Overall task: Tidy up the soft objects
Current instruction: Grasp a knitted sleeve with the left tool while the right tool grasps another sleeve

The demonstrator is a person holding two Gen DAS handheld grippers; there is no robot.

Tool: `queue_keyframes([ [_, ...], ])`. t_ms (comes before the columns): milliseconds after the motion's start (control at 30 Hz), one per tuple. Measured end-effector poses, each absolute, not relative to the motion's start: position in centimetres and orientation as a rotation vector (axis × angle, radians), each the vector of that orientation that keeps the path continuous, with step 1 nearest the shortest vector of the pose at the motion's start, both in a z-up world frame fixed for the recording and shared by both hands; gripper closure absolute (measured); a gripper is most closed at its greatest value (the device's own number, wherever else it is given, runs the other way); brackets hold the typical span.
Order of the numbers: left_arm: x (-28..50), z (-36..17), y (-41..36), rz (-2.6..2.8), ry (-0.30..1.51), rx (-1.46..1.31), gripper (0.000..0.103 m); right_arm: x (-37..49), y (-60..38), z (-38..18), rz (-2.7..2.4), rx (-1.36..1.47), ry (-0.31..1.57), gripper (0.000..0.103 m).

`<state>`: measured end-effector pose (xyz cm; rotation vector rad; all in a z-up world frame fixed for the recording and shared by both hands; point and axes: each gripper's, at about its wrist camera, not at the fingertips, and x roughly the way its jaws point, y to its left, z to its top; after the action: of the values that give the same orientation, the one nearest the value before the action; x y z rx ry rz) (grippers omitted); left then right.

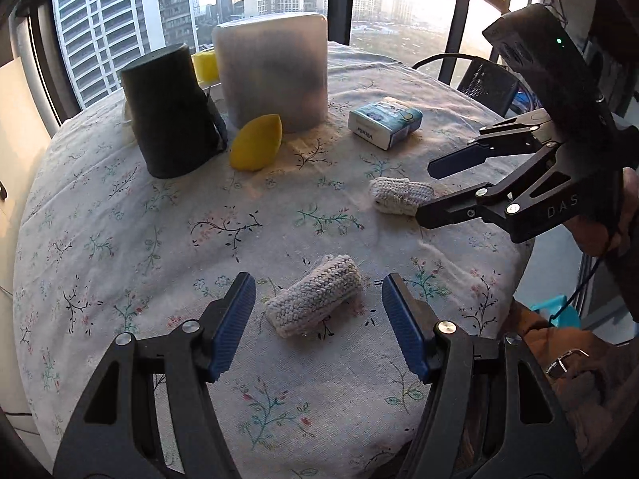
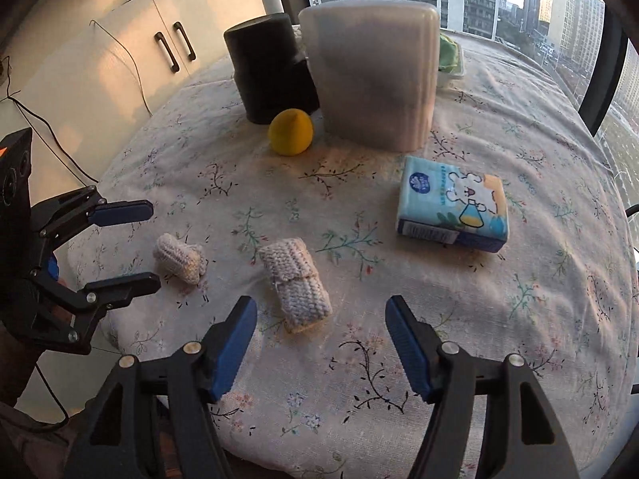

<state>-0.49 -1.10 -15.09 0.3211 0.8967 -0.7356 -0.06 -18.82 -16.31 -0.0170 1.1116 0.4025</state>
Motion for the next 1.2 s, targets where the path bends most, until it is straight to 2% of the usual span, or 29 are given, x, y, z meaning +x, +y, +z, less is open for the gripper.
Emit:
queue_keyframes([
  [500, 0.2, -16.8, -2.1, -0.704, 0.946, 0.351, 0.039, 1.1, -17.6, -17.2, 0.365, -0.010, 1.114, 0.033],
  [567, 0.1, -16.8, -2.0, -0.693, 0.937, 0.349, 0.039, 1.0, -17.4, -17.1, 0.352, -0.028, 1.111, 0.037],
  [633, 0.0, -16.8, -2.2, -0.684, 0.926, 0.350, 0.039, 0.9, -17.0, -17.1, 0.340, -0.057, 1.103, 0.052],
  [733, 0.0, -16.8, -2.4, -0.673, 0.925, 0.345, 0.039, 0.7, -16.7, -17.1, 0.330, -0.065, 1.101, 0.059],
  [767, 0.0, -16.7, -2.4, -0.659, 0.920, 0.337, 0.046, 0.7, -16.6, -17.1, 0.327, -0.069, 1.102, 0.061],
  [800, -0.1, -16.6, -2.4, -0.649, 0.909, 0.327, 0.057, 0.6, -16.5, -17.1, 0.326, -0.070, 1.105, 0.062],
  [867, -0.2, -16.6, -2.4, -0.648, 0.901, 0.306, 0.067, 0.5, -16.2, -17.1, 0.325, -0.070, 1.112, 0.067],
  [1000, -0.5, -16.7, -2.7, -0.623, 0.890, 0.294, 0.068, 0.3, -16.1, -17.0, 0.316, -0.077, 1.115, 0.071],
  [1033, -0.5, -16.7, -2.7, -0.627, 0.899, 0.278, 0.069, 0.3, -16.2, -16.9, 0.321, -0.075, 1.117, 0.076],
  [1200, -0.3, -15.7, -1.5, -0.628, 0.904, 0.139, 0.069, 0.3, -16.7, -16.0, 0.360, -0.023, 1.109, 0.076],
])
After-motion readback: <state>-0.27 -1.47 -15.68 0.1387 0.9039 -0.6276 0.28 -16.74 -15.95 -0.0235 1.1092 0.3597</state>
